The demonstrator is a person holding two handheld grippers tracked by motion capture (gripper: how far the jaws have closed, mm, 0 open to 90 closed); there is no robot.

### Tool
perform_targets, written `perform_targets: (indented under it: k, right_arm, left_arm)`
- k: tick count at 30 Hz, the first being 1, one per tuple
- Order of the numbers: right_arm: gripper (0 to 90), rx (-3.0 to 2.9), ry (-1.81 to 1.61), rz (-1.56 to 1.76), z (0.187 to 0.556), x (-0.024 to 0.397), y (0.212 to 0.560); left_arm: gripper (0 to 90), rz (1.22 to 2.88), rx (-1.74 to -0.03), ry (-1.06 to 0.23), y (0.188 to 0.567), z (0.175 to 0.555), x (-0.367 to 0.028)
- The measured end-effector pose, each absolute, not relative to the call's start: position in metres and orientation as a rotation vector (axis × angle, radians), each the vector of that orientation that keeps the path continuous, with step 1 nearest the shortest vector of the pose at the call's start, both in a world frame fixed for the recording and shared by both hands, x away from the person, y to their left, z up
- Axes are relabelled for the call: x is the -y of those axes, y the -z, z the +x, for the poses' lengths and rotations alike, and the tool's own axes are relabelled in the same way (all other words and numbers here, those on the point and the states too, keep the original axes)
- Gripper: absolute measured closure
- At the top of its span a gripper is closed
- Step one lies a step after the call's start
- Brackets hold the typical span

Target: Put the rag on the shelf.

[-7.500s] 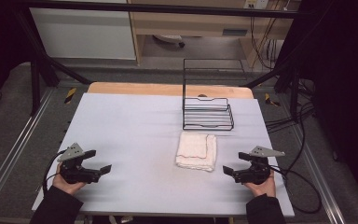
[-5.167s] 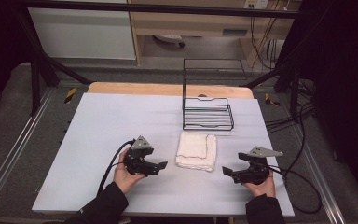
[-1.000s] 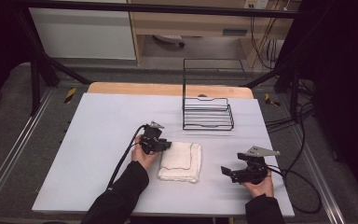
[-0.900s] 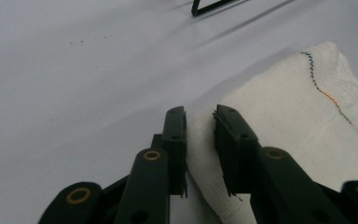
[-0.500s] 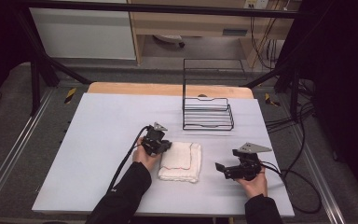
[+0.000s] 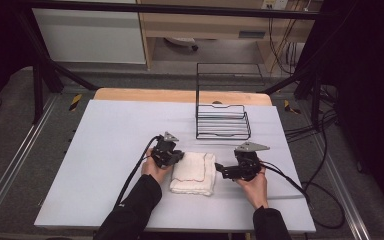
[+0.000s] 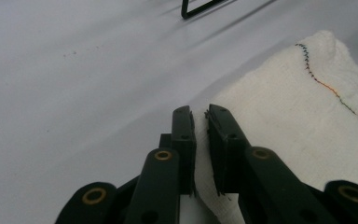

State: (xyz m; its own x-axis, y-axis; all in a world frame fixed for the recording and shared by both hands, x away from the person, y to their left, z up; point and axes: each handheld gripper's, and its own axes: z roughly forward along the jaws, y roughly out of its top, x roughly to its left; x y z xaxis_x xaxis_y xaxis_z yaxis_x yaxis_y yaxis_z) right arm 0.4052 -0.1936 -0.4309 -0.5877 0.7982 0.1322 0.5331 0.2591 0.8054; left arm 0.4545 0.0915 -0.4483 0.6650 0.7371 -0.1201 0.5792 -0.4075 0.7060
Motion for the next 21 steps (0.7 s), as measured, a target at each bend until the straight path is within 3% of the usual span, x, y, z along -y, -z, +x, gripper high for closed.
perform_targets:
  k: [5, 21]
  right_arm:
    - [9.2, -2.225, -1.232, 1.254, 0.420, 0.181, 0.434]
    - [40.4, -2.290, -1.182, 1.280, 0.447, 0.161, 0.456]
  left_arm:
    - [80.7, 2.129, -0.982, -0.296, 0.450, 0.453, -0.092]
    - [80.6, 2.103, -1.001, -0.290, 0.451, 0.451, -0.093]
